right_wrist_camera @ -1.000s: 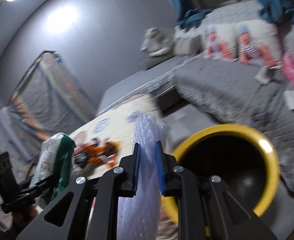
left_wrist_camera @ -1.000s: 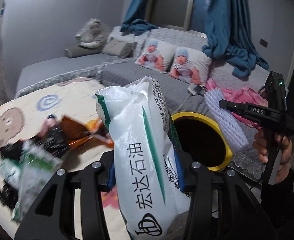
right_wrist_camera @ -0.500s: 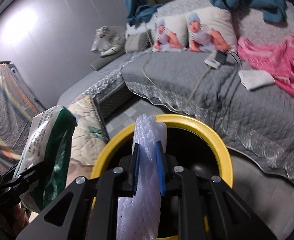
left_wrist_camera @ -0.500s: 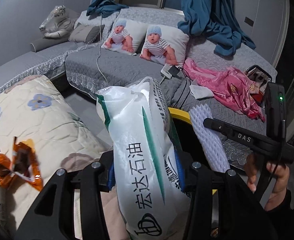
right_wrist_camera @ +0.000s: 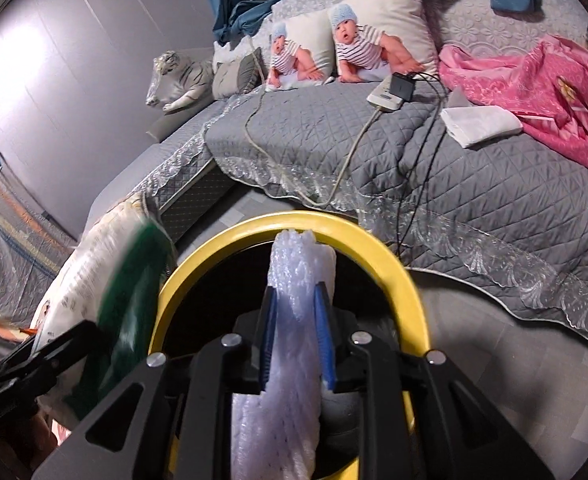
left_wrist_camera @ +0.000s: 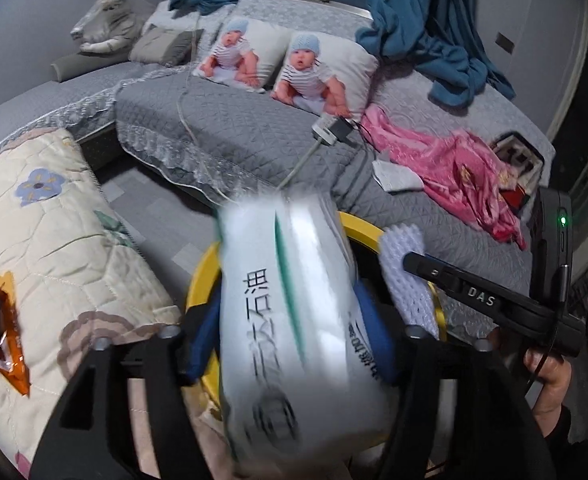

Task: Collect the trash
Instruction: 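Open the right gripper over the bin while the left gripper drops the wipes pack in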

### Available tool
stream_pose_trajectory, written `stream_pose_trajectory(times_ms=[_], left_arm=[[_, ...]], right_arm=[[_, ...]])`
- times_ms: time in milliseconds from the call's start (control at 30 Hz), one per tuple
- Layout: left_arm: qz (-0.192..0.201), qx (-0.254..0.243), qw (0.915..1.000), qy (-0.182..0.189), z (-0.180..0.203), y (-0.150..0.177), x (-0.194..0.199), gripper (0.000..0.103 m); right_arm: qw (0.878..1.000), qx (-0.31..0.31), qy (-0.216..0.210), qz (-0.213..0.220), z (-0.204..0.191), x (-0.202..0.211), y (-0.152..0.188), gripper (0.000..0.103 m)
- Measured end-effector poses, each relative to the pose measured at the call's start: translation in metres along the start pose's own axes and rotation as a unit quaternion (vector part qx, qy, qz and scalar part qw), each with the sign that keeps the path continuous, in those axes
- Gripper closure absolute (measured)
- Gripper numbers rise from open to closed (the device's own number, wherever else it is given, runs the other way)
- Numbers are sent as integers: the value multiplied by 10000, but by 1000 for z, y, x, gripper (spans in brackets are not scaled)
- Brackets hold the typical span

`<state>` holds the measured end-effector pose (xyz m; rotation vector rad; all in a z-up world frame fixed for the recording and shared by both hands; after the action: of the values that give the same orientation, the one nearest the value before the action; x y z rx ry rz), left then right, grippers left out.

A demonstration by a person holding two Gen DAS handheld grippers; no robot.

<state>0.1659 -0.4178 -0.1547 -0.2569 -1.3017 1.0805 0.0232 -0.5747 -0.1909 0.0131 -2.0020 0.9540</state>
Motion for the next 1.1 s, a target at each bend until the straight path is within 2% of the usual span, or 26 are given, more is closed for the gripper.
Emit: stream_pose_trajectory(times_ms=[67, 133, 167, 200, 333, 433, 633, 800, 900, 1000, 1100], left_arm=[[94, 116, 9999, -23, -6, -1, 6, 26], [142, 245, 9996, -23, -12, -1, 12, 21], [193, 277, 9994, -75, -16, 0, 17, 18], [227, 279, 9993, -112, -19, 0, 21, 17], [510, 251, 9978, -331, -31, 0, 45, 11], [727, 135, 9964, -412, -34, 1, 71, 10], [1223, -192, 9889, -818, -52, 15, 152, 9], [1459, -324, 9797, -1332, -83, 51, 230, 8], [1459, -378, 9735, -1721, -100, 83, 274, 8], [1417, -47, 9698, -1983, -125, 123, 314, 8], [1426, 404, 9681, -2018, -148, 156, 339, 8]], right_arm=[[9999, -98, 92, 62, 4, 2, -3, 68], [9995, -221, 141, 161, 8, 8, -6, 55], [9993, -271, 143, 210, 10, 10, -8, 46], [9991, -312, 125, 274, 10, 15, -9, 42], [9991, -232, -10, 365, 1, 26, -9, 42], [9988, -85, -238, 420, -16, 34, -6, 33], [9959, 382, -713, 409, -69, 45, 4, 33], [9895, 823, -1154, 269, -122, 50, 17, 32], [9838, 1116, -1386, 217, -151, 56, 25, 32], [9784, 1380, -1526, 216, -179, 60, 32, 32], [9738, 1561, -1642, 166, -201, 61, 38, 31]])
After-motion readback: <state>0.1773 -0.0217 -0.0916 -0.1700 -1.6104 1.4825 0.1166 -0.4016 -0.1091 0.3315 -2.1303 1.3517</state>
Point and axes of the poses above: each gripper's, at about its wrist camera, not at the fingertips, and x roughly against the way its jaws point, z to its right, y to its underside, the point moved 5 cm from there along -x, roughly the way its jaws point, and after that the axes turned 7 degrees about y, right-handed, at the moved point
